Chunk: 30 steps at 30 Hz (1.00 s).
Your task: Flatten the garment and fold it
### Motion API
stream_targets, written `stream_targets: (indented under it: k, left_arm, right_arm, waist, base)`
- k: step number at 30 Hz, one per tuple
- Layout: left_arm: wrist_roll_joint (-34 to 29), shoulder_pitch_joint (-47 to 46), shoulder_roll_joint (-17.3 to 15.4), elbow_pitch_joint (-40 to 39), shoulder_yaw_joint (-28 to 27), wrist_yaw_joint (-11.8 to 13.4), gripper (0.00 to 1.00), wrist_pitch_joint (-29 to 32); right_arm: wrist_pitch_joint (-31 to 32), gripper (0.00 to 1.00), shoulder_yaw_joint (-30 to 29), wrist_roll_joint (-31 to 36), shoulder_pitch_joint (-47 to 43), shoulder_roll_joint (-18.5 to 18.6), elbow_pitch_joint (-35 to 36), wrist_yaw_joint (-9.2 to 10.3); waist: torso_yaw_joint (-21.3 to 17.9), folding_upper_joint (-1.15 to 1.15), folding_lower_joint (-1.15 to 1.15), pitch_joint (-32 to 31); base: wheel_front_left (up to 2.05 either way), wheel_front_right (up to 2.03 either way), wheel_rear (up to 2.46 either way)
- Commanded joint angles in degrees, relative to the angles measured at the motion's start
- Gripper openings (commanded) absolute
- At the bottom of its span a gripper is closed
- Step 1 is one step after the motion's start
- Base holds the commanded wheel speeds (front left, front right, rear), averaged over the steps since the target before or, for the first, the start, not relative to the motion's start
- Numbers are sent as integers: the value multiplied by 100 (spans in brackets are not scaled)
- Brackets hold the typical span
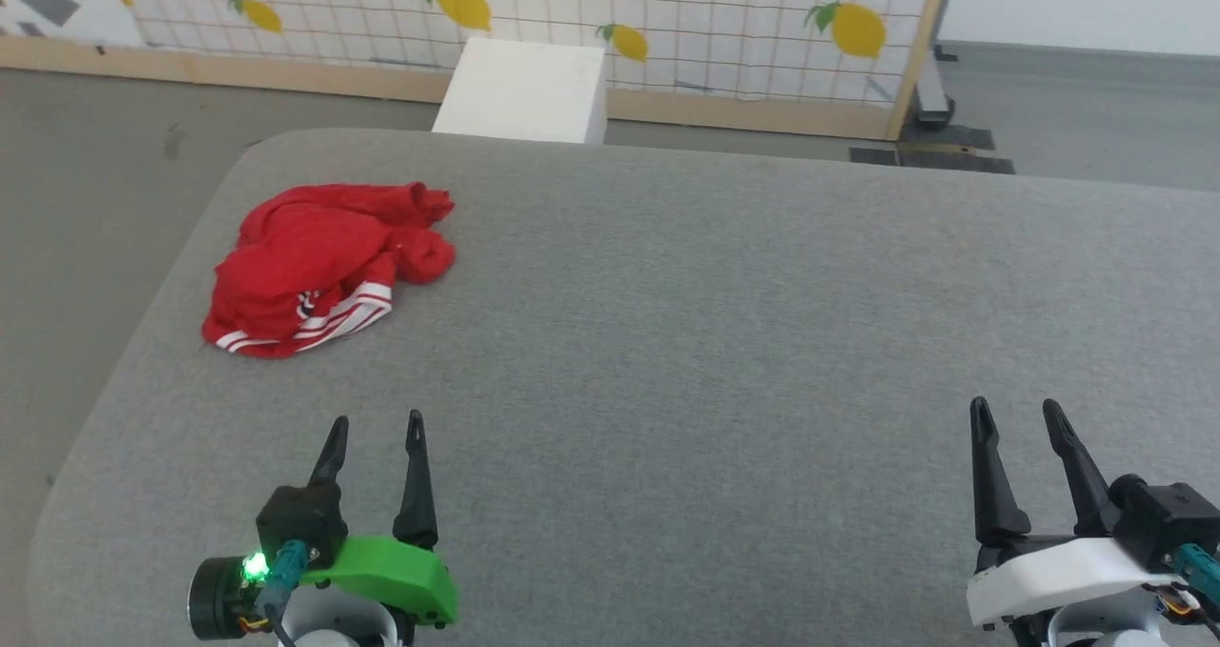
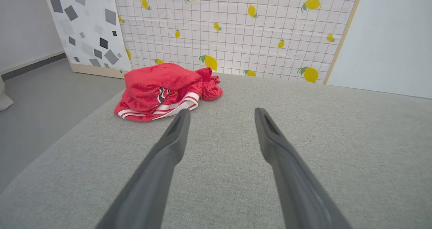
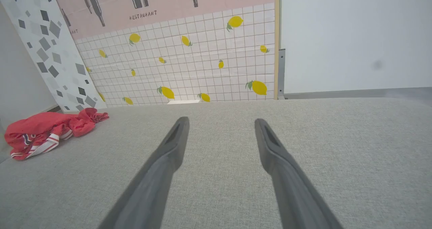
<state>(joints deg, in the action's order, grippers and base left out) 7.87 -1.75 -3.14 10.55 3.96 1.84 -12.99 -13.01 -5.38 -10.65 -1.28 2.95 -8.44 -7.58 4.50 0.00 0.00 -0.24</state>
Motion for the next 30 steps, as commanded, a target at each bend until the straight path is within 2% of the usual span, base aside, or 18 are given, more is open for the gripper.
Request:
stream_targets:
  k: [1, 18, 30]
  left_arm:
    - [49, -100, 7, 25, -11, 33, 100, -68]
    - [127, -31, -26, 89, -86, 83, 100, -201]
    - [132, 20, -55, 107, -116, 68, 100, -201]
  right_arm:
    - [-65, 100, 8, -11, 15, -7, -37, 8]
    - [-199, 100, 224, -51, 14, -7, -206, 9]
    - [-199, 100, 427, -43, 12, -7, -336, 9]
  waist:
    - [203, 0, 0, -13]
    - [1548, 0, 0, -25]
    - [2127, 0, 0, -52]
  base:
    - [0, 0, 0]
    - [0, 0, 0]
    - [0, 0, 0]
